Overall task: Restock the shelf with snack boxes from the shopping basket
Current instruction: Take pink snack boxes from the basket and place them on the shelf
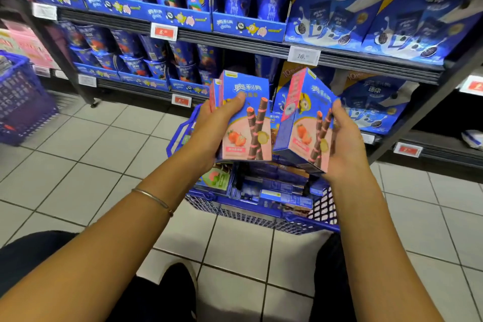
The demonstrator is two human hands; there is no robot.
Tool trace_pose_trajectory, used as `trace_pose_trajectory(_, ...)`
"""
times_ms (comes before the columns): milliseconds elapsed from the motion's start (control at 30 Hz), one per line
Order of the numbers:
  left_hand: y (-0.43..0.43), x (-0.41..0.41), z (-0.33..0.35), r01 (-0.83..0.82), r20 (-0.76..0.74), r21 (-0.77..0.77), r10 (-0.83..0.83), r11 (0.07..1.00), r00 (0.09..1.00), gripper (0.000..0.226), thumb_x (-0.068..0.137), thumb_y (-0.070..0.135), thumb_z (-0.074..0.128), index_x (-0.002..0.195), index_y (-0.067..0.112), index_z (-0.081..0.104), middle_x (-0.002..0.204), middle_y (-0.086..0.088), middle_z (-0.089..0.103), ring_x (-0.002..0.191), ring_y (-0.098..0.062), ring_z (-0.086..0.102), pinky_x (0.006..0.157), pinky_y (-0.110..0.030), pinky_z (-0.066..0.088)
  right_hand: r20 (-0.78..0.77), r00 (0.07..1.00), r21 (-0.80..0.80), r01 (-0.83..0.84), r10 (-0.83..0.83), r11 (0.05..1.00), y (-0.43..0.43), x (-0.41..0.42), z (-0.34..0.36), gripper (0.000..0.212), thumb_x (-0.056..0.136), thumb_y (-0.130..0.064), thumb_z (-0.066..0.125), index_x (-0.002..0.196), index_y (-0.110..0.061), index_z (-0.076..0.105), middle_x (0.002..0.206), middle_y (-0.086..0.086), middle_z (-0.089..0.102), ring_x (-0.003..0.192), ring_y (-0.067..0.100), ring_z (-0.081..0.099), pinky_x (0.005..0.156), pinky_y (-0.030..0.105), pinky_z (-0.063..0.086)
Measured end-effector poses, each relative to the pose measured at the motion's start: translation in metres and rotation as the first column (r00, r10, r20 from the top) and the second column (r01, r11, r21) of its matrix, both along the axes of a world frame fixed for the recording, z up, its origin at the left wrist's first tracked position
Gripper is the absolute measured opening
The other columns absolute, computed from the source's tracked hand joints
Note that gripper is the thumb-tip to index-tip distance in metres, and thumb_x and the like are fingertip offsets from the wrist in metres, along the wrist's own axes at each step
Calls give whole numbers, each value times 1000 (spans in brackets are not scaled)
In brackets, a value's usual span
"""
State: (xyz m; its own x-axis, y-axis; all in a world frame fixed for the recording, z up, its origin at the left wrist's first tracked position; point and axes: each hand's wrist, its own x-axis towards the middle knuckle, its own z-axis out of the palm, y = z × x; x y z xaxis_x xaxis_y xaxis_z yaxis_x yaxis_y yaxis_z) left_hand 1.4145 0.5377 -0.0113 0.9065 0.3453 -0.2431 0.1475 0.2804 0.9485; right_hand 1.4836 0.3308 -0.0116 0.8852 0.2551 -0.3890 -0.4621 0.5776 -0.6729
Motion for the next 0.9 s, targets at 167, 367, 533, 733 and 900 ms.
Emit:
trace_pose_trajectory(167,-5,3,-4,91,-87,-12,-91,996,992,64,92,59,71,141,19,60,126,-8,75,111,-32,75,98,-53,59,18,988,110,-157,156,981,22,-11,20,36,93,-33,70,122,-12,66,90,6,76,84,22,76,77,44,62)
trace_pose_trajectory(367,-1,11,5,149,-87,-98,-157,984,984,63,97,70,52,141,26,64,134,-13,71,122,-36,69,109,-59,50,235,959,-47,-153,160,987,41,-17,13,10,94,-5,63,99,-10,70,98,13,72,101,35,63,104,68,44)
trace_pose_trajectory(533,-1,27,-4,92,-131,-83,-103,992,986,86,90,83,43,154,26,50,154,-6,56,140,-33,55,115,-58,43,224,959,-160,-141,175,977,62,-6,-7,9,101,-22,59,108,-18,59,99,8,69,86,24,67,84,49,60)
trace_pose_trajectory(733,8,44,14,3,-178,-83,-18,997,984,88,91,84,42,152,21,46,150,-11,57,137,-36,56,114,-58,45,140,970,-279,-153,198,948,84,7,16,24,91,-36,63,111,-23,55,96,7,66,83,27,61,81,45,50)
trace_pose_trajectory(900,31,45,107,-34,-159,-157,9,987,987,76,99,75,40,154,23,45,154,-9,54,142,-34,52,118,-58,41,80,969,-332,-194,232,923,106,8,115,17,84,-41,64,91,-29,74,93,1,65,83,23,60,83,42,49)
